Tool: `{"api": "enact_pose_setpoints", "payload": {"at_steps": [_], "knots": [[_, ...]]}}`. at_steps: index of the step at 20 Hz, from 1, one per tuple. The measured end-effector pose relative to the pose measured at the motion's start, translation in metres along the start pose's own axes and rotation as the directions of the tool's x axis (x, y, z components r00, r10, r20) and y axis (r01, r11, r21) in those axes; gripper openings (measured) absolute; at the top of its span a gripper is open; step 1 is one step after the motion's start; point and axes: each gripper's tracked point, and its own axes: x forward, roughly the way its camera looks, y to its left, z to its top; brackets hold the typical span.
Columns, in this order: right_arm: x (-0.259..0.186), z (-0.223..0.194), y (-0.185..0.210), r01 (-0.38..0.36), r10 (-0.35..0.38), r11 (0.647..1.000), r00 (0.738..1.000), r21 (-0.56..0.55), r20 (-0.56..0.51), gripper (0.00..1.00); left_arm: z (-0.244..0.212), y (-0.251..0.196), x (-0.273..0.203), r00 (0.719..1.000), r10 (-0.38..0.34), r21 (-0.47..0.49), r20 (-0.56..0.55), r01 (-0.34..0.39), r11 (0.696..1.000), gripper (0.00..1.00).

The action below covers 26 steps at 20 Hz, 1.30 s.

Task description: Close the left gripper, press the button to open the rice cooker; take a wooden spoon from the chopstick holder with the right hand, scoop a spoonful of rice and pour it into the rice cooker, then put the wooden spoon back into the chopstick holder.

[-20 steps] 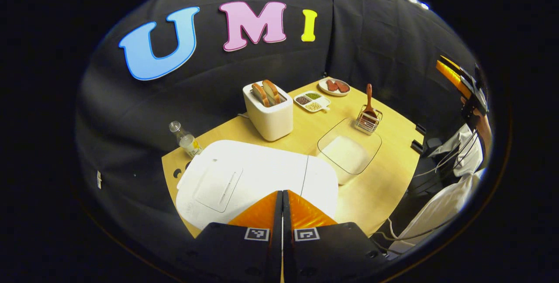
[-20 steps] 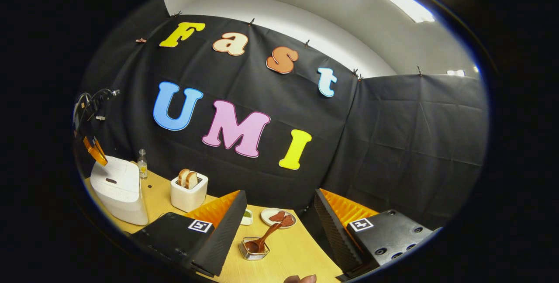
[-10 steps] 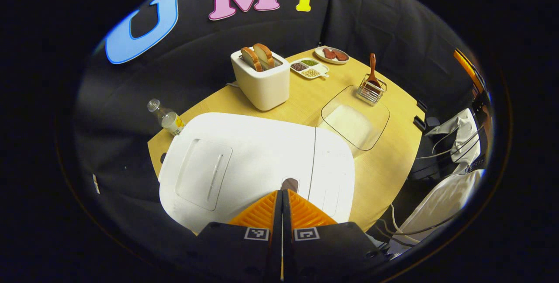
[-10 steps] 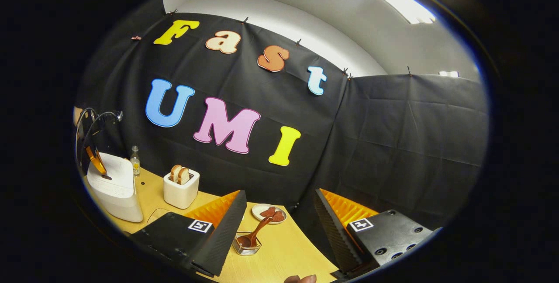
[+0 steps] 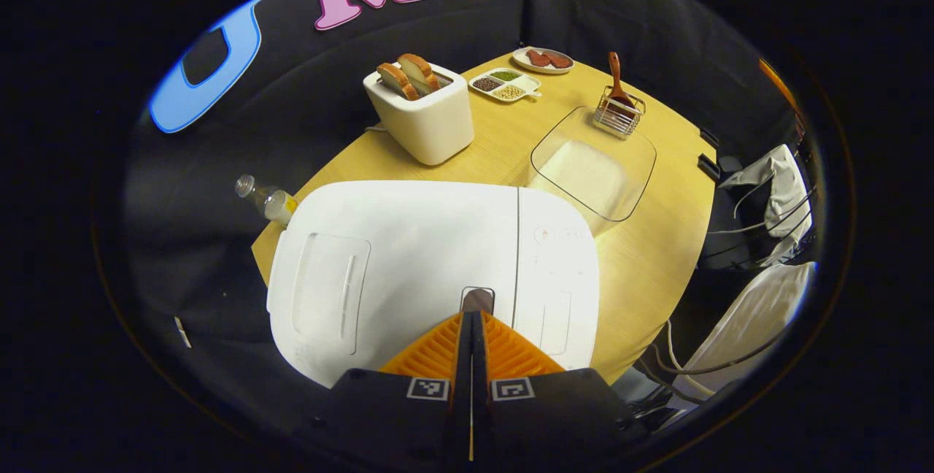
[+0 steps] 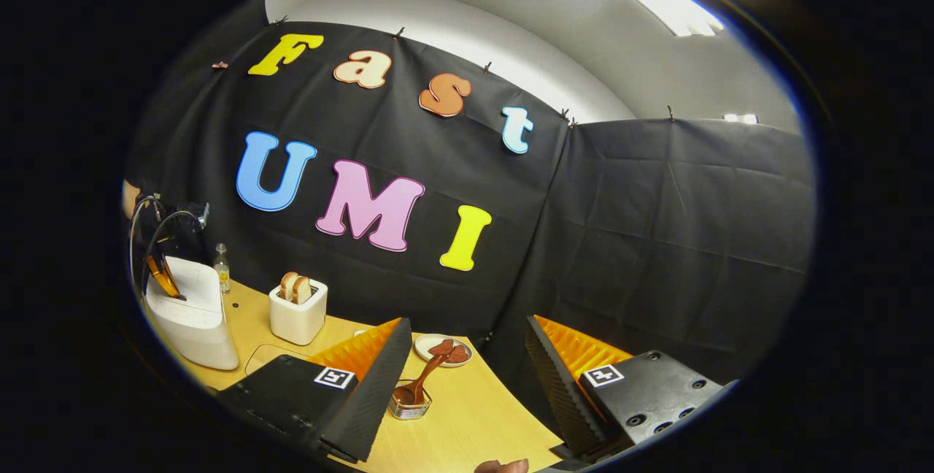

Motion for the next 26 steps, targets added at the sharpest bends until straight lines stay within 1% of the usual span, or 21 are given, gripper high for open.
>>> {"api": "enact_pose_setpoints", "payload": {"at_steps": [4,7,8,9,12,14,15,16,17,19,20,21,23,24,25,26], "knots": [[-0.003,-0.003,0.0,-0.013,0.013,1.0,1.0,-0.009,-0.01,0.97,0.015,0.008,-0.027,0.992,0.079,0.006,0.094,-0.08,0.997,0.07],[-0.007,0.001,0.001,-0.015,0.015,1.0,1.0,-0.01,-0.001,0.97,0.024,0.019,-0.048,0.978,0.142,-0.004,0.156,-0.143,0.99,0.07],[-0.009,0.003,0.001,-0.019,0.019,1.0,1.0,-0.014,0.006,0.97,0.027,0.022,-0.054,0.971,0.164,-0.009,0.173,-0.165,0.986,0.1],[-0.012,0.003,0.001,-0.024,0.024,1.0,1.0,-0.02,0.012,0.97,0.029,0.025,-0.06,0.964,0.186,-0.012,0.189,-0.188,0.982,0.07],[-0.016,0.002,-0.003,-0.031,0.031,0.999,1.0,-0.029,0.006,0.97,0.035,0.035,-0.073,0.94,0.255,-0.014,0.226,-0.258,0.966,0.07],[-0.018,0.001,-0.008,-0.028,0.028,0.999,1.0,-0.023,0.004,0.97,0.039,0.047,-0.084,0.914,0.321,-0.019,0.246,-0.327,0.945,0.07],[-0.018,0.002,-0.01,-0.026,0.026,0.999,1.0,-0.021,0.004,0.97,0.041,0.055,-0.091,0.894,0.364,-0.028,0.261,-0.37,0.929,0.07],[-0.018,0.001,-0.012,-0.024,0.024,1.0,1.0,-0.02,0.005,0.97,0.045,0.065,-0.099,0.865,0.415,-0.042,0.282,-0.42,0.906,0.07],[-0.018,0.001,-0.013,-0.022,0.022,1.0,1.0,-0.02,0.005,0.98,0.049,0.075,-0.11,0.827,0.468,-0.058,0.311,-0.475,0.878,0.07],[-0.016,0.0,-0.014,-0.022,0.022,1.0,1.0,-0.014,0.002,0.97,0.054,0.091,-0.139,0.734,0.572,-0.1,0.366,-0.58,0.809,0.07],[-0.016,-0.001,-0.013,-0.024,0.024,1.0,1.0,-0.01,0.0,0.97,0.057,0.095,-0.152,0.69,0.607,-0.125,0.395,-0.614,0.779,0.07],[-0.017,-0.002,-0.011,-0.027,0.027,1.0,1.0,-0.008,-0.002,0.97,0.059,0.097,-0.167,0.64,0.641,-0.157,0.423,-0.645,0.748,0.07],[-0.017,-0.001,-0.008,-0.035,0.035,0.999,0.999,-0.007,0.001,0.97,0.064,0.102,-0.199,0.519,0.701,-0.246,0.488,-0.689,0.682,0.08],[-0.017,0.0,-0.007,-0.038,0.038,0.999,0.999,-0.008,0.005,0.97,0.067,0.1,-0.212,0.469,0.719,-0.294,0.513,-0.691,0.66,0.02],[-0.016,0.0,-0.005,-0.042,0.043,0.999,0.999,-0.007,0.005,0.97,0.063,0.095,-0.225,0.425,0.735,-0.342,0.528,-0.686,0.643,0.17],[-0.015,0.0,-0.004,-0.046,0.047,0.999,0.999,-0.006,0.006,0.97,0.059,0.086,-0.232,0.402,0.741,-0.38,0.539,-0.669,0.639,0.37]]}}
